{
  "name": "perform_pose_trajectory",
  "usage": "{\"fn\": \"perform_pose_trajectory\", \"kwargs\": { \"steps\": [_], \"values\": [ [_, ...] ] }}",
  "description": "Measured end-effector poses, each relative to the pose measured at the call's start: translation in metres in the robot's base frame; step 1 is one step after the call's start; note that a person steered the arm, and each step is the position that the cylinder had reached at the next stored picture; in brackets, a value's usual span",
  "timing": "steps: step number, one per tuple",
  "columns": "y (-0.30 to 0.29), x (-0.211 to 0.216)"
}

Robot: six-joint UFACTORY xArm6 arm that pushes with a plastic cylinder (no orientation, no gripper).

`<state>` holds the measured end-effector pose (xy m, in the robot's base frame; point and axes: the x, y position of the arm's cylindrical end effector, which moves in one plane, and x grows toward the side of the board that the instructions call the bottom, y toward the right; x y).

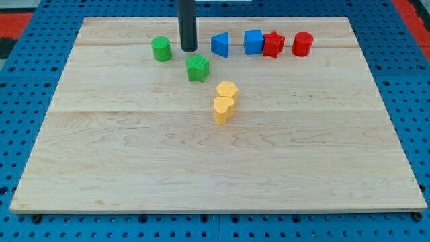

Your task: Move the green circle towards the left of the board

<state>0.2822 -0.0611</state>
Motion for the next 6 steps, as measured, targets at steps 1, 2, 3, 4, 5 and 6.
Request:
{"fn": "perform_pose_trajectory", "kwargs": {
  "steps": [1, 2, 3, 4, 5, 6],
  "values": [
    [-0.034, -0.003],
    [-0.054, -0.006],
    [-0.072, -0.019],
    [-0.08, -0.041],
    [-0.087, -0.014],
    [-0.067, 0.004]
  ]
}}
